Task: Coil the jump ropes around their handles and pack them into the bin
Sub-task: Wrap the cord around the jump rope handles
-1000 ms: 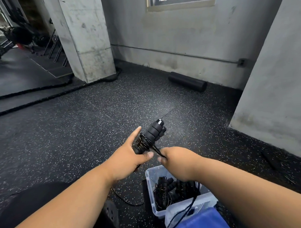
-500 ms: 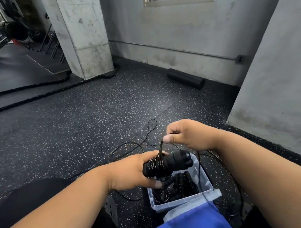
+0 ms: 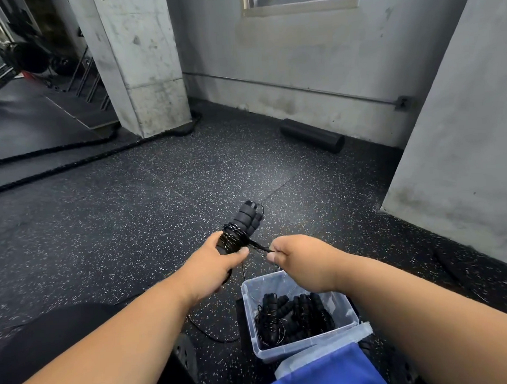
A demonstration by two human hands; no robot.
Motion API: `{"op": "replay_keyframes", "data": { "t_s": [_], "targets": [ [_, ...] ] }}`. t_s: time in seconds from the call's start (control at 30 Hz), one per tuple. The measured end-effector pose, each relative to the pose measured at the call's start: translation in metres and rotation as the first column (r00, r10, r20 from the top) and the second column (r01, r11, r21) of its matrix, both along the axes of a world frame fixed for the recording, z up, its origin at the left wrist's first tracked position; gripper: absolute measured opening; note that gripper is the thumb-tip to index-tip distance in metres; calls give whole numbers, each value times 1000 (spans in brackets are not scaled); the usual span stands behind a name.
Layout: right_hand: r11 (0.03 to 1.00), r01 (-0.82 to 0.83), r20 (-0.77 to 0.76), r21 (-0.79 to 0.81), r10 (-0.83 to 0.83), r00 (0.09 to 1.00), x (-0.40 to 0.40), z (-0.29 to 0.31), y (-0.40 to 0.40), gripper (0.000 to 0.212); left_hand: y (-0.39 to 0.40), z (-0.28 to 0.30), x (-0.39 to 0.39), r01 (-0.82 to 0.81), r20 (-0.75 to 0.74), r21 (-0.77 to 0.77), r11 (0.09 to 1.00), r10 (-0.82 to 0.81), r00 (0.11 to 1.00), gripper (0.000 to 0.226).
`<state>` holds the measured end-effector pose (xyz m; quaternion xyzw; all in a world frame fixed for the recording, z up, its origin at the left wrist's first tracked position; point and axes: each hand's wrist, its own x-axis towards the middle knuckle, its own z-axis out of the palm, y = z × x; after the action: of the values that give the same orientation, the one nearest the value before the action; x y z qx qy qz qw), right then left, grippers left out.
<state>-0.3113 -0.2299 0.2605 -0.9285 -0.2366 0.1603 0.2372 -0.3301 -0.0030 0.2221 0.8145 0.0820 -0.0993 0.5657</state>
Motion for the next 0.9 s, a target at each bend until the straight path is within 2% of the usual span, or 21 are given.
{"op": "replay_keyframes", "data": {
  "t_s": [0.07,0.17,0.23,0.37,0.43,0.5,0.53,0.63,0.67,0.73,0.8,0.9],
  "targets": [
    [998,-8,-66,57,12,998,-5,2,3,32,2,-8,3,15,-9,59,998,-15,1000,43],
    [971,43,-228,237,13,974,-8,8,4,28,-3,-8,2,67,-39,-26,997,-68,997,36],
    [983,-24,-183,183,58,981,-6,17,-2,28,-4,-6,0,109,-32,-31,994,-110,993,35],
    [975,-190,-56,-111,185,981,-4,33,-16,16,-4,-3,-3,184,-63,42,982,-181,982,44],
    [957,-240,4,-165,244,970,-6,32,-14,22,-10,-3,-8,183,-79,59,981,-179,981,44],
    [951,-264,63,-161,276,959,-5,28,-11,29,-17,-7,-12,181,-102,6,983,-180,978,44],
    [959,-255,41,-122,262,964,-4,28,-11,30,-21,-8,-14,174,-108,-43,984,-178,978,48],
    [978,-203,-73,50,206,976,-1,31,-15,32,-24,-11,-14,111,-33,-147,983,-117,993,80],
    [976,-209,-57,62,212,976,-2,34,-16,32,-23,-9,-14,103,20,-115,988,-101,995,95],
    [968,-251,1,13,251,968,-5,38,-17,26,-20,1,-14,136,140,108,985,-151,979,114],
    [950,-292,26,-108,296,955,-10,41,-17,20,-18,10,-17,128,227,376,918,-226,947,116],
    [901,-344,39,-263,366,930,-18,42,-14,20,-19,9,-19,123,285,495,860,-294,912,101]
  ]
}}
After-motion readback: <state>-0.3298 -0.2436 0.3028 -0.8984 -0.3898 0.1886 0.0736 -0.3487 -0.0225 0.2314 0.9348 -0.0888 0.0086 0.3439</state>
